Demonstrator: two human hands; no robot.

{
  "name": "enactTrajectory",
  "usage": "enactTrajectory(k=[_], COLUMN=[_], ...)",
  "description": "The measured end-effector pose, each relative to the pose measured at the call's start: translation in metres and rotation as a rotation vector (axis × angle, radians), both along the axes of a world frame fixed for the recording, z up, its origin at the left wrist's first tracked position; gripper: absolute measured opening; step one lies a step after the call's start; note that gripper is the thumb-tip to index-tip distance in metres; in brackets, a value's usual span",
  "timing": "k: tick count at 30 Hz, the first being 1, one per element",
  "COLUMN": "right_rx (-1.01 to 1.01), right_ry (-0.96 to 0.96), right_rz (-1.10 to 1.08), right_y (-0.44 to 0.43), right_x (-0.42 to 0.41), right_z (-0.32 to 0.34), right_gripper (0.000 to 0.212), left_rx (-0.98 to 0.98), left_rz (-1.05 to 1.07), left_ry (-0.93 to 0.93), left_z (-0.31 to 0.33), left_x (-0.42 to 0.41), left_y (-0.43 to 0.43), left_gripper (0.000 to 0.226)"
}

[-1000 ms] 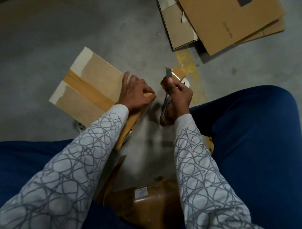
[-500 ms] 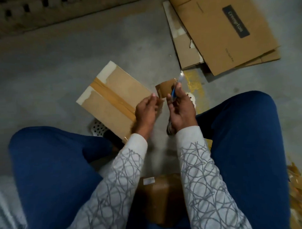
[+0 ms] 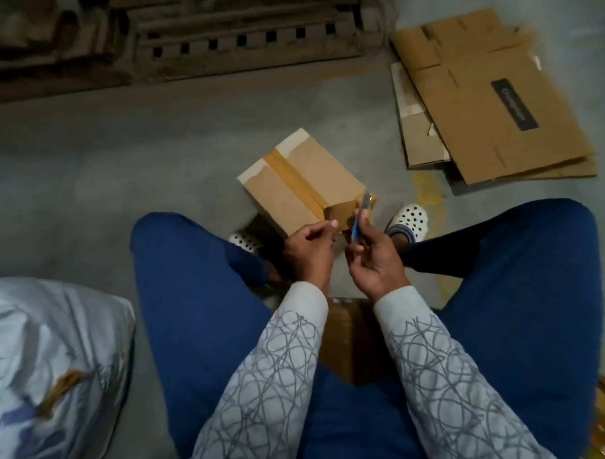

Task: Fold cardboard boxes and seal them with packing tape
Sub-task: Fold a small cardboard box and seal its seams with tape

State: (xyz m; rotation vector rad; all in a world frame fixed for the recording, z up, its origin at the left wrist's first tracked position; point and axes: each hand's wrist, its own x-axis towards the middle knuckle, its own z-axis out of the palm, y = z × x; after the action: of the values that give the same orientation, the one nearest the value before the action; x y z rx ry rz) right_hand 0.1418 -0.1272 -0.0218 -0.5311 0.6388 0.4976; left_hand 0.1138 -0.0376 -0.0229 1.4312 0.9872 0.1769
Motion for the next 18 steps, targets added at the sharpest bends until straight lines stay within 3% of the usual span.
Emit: enactTrajectory(k=[3, 5, 8, 11, 12, 16, 18], right_rx=[-0.155, -0.458, -1.092, -1.372, -1.376, -1.000, -1.015], right_ry=[-0.011, -0.124, -0.469, -0.536, -0.513, -0.526, -0.582], right_rz=[0.120, 0.330, 0.660, 0.652, 0.660, 0.790, 0.867], right_y=[-0.005, -0.018, -0.045, -0.061, -0.060, -0.043, -0.036], right_x=[-0.016, -0.023, -0.024, -0.012, -0.006, 0.000, -0.008], right_z=[0.004, 0.012, 0.029, 0.023, 0.020, -0.001, -0.006], right_gripper=[0.014, 0.021, 0.016, 0.019, 0.020, 0.022, 0.024], left_rx=[-0.005, 0.104, 0.420, 0.689, 0.711, 0.643, 0.657], left_rz=[0.041, -0.076, -0.489, -0.836, -0.906, -0.975, -0.974], left_ry=[0.054, 0.135, 0.196, 0.218, 0.251, 0.373, 0.378], left_z=[0.006, 0.014, 0.021, 0.029, 0.030, 0.015, 0.011], left_x=[-0.005, -0.008, -0.012, -0.013, -0.012, -0.013, -0.015], left_y=[0.000, 0.001, 0.009, 0.017, 0.019, 0.025, 0.024], left_gripper=[0.019, 0.011, 0.011, 0.010, 0.013, 0.023, 0.016])
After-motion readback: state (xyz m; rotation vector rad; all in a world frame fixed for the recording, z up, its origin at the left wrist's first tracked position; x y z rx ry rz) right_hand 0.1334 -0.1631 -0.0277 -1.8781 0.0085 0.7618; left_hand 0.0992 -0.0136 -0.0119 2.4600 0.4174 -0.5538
